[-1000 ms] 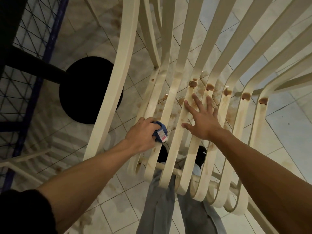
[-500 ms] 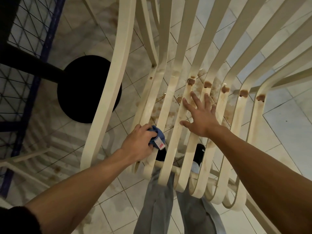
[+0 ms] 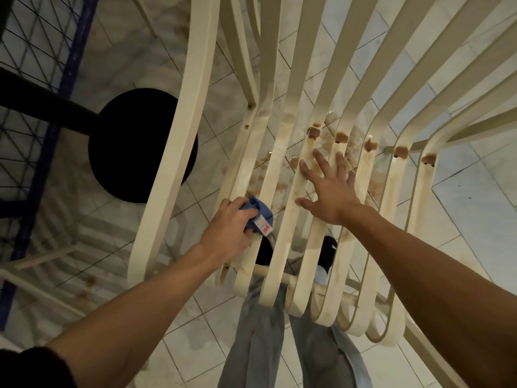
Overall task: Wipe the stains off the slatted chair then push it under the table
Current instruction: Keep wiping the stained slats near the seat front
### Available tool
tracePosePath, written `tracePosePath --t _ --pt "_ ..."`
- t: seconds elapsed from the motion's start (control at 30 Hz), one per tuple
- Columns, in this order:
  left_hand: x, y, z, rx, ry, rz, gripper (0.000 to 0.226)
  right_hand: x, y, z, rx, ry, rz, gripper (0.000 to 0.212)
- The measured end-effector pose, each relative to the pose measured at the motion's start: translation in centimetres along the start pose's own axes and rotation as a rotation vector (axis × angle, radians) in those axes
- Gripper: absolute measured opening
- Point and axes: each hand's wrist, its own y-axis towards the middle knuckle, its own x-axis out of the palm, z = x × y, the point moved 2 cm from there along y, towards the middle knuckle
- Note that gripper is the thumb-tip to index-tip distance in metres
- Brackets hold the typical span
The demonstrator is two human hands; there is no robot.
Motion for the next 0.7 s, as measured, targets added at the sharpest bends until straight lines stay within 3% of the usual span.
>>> tracePosePath --t 0.17,0.4,0.7 --pt "-0.3 -0.9 -0.5 0.005 -0.009 -0.084 0.028 0.1 0.0 -0.1 0.003 0.018 0.001 0.086" --pt "-0.5 2.6 -0.2 -0.062 -0.046 0.024 0.030 0.0 -0.1 0.0 0.015 0.027 0.001 0.087" --pt "0.4 -3.3 -1.1 -0.069 -0.033 -0.149 0.027 1.3 -5.1 -2.4 0.015 0.038 0.048 0.067"
